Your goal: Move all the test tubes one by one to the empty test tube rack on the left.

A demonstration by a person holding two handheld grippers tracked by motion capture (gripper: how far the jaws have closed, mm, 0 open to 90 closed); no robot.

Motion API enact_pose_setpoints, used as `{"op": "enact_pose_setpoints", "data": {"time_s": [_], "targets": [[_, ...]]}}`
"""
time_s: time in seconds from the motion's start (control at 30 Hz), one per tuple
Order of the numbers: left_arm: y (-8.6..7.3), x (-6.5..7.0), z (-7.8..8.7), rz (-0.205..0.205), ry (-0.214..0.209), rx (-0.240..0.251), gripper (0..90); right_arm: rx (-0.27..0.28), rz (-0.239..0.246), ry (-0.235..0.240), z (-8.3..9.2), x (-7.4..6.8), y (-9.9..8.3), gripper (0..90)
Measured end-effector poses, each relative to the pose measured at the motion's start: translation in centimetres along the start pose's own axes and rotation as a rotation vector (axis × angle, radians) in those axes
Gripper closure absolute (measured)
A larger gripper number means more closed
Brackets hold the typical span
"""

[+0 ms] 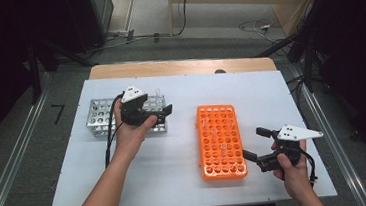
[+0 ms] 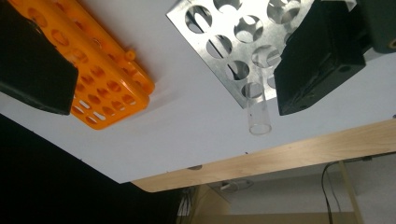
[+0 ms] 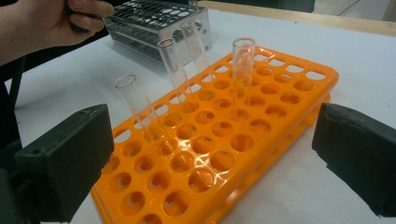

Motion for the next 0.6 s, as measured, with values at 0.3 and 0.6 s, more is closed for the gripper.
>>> {"op": "enact_pose_setpoints", "data": {"time_s": [0.3,0.6], "targets": [[-1.2,1.9,2.5,-0.035,-0.013,0.021,0.0,-0.025,0.020,0.033,-1.2,-1.2,-0.1,0.0],[-2.5,4.6,4.6,-0.058,-0.048,0.042,0.0,-0.053,0.033,0.075,-2.3,-2.4,-0.2,0.0]]}}
Point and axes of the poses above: each handheld gripper's, and its own axes: z roughly backward along the jaws, y roughly out of its top, x roughly to its right, the point moved 10 cm from there along -z, roughly forward along the jaws, and after that the axes turned 2 degrees about -x, right-handed, at the moved point
